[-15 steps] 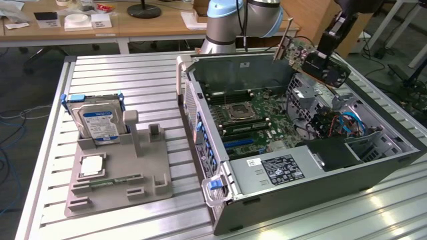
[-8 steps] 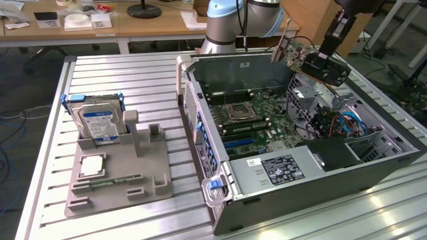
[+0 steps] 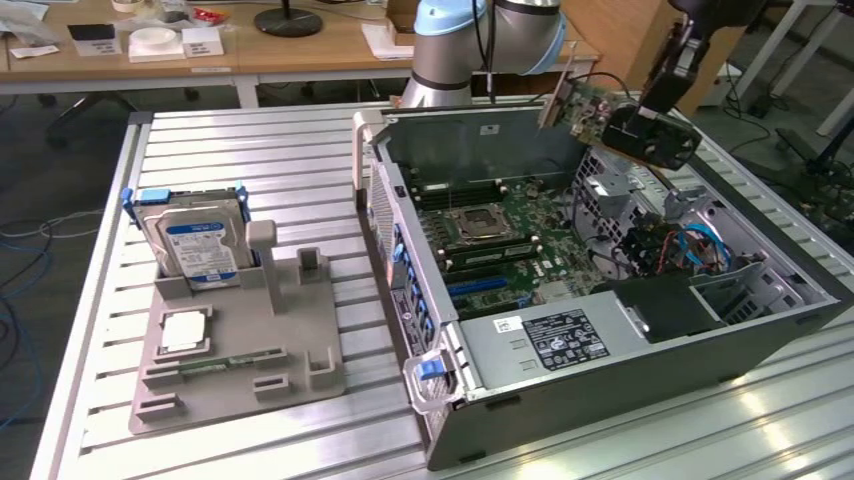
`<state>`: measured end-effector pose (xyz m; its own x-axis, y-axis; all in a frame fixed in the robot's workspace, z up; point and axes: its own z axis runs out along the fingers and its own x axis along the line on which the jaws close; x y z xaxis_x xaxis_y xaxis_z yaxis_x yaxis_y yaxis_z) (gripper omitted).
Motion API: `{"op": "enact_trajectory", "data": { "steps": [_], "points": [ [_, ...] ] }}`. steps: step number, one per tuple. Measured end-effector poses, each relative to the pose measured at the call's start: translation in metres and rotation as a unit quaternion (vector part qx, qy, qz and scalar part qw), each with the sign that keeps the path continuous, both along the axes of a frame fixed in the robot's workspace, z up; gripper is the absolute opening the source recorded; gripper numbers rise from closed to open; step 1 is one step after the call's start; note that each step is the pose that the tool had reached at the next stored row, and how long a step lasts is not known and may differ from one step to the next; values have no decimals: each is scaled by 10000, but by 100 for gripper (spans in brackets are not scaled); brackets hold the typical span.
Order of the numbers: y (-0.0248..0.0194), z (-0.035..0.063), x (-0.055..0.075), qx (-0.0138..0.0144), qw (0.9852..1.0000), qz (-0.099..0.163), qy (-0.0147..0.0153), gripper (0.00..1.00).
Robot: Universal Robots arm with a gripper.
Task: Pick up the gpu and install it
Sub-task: 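Insert the gpu into the slot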
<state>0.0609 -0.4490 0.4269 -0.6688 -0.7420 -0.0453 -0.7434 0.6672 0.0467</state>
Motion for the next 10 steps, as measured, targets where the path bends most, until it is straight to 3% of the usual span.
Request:
{"op": "enact_trajectory", "data": {
  "steps": [5, 10],
  "points": [
    [0, -1, 0, 0, 9992, 396, 0, 27],
    [0, -2, 0, 0, 9968, 798, 0, 27]
  ]
}}
